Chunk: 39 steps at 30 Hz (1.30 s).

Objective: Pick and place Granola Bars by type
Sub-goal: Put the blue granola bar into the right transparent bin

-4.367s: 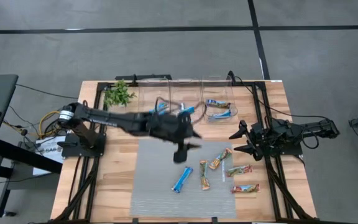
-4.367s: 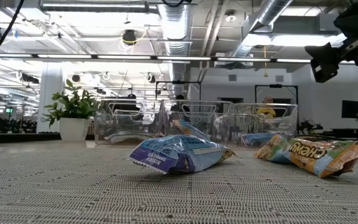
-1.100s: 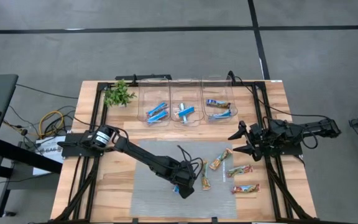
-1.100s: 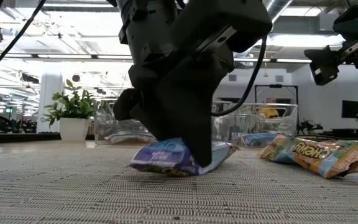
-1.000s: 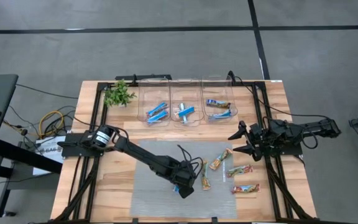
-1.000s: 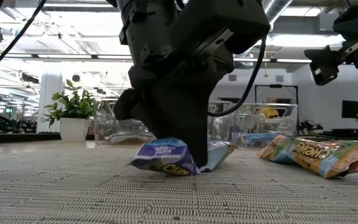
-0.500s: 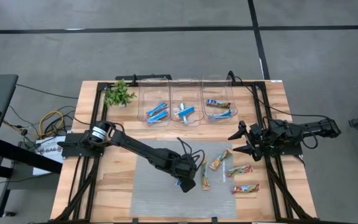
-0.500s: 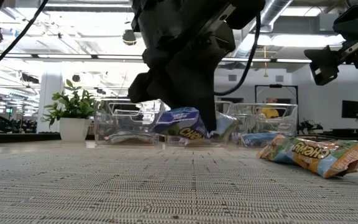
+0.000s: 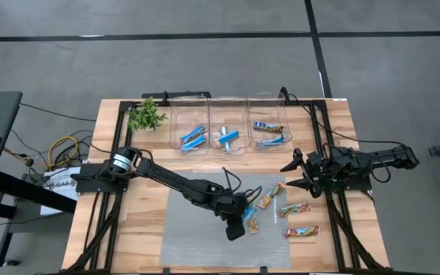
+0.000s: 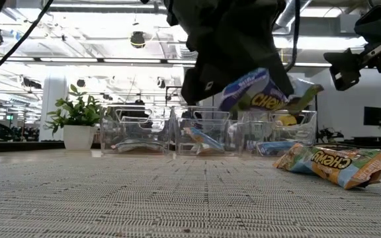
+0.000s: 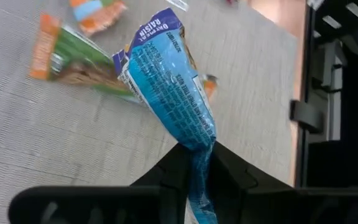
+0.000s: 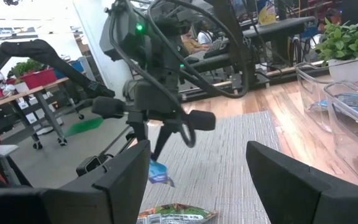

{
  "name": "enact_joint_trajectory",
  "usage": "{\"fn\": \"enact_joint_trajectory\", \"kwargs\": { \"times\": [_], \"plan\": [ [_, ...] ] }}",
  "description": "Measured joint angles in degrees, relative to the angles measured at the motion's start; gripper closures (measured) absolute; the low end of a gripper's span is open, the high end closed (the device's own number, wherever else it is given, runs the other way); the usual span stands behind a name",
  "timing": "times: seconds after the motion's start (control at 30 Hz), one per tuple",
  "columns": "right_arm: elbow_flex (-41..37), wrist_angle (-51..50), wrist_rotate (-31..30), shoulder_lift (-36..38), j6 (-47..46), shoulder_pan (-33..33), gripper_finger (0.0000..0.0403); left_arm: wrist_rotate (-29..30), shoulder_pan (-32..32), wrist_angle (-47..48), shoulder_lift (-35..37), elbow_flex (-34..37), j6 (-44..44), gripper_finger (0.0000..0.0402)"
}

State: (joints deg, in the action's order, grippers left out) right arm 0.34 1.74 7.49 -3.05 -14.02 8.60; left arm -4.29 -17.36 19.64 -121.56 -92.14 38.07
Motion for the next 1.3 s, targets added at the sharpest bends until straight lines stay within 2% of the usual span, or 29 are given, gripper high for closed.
{"fn": "enact_joint_trajectory", "kwargs": {
  "times": [0.2,0.4,0.57,1.1,1.3],
  "plan": [
    [0.0,0.0,0.0,0.0,0.0,0.0,0.0143,1.8,0.74,1.57,0.07,0.0,0.41,0.0356],
    [0.01,0.0,0.0,0.0,0.0,0.0,0.0143,3.47,-0.35,14.2,0.09,0.18,1.86,0.0356],
    [0.0,0.0,-0.02,0.0,0.0,0.0,0.0143,2.52,-1.93,19.72,0.11,1.77,1.91,0.0356],
    [0.0,0.0,-0.02,0.02,0.01,0.0,0.0143,0.46,-2.43,19.55,0.33,5.95,2.8,0.0355],
    [0.0,0.0,-0.02,0.02,0.0,0.0,0.0143,-0.42,-2.37,19.33,0.33,5.99,2.27,0.0315]
  ]
}}
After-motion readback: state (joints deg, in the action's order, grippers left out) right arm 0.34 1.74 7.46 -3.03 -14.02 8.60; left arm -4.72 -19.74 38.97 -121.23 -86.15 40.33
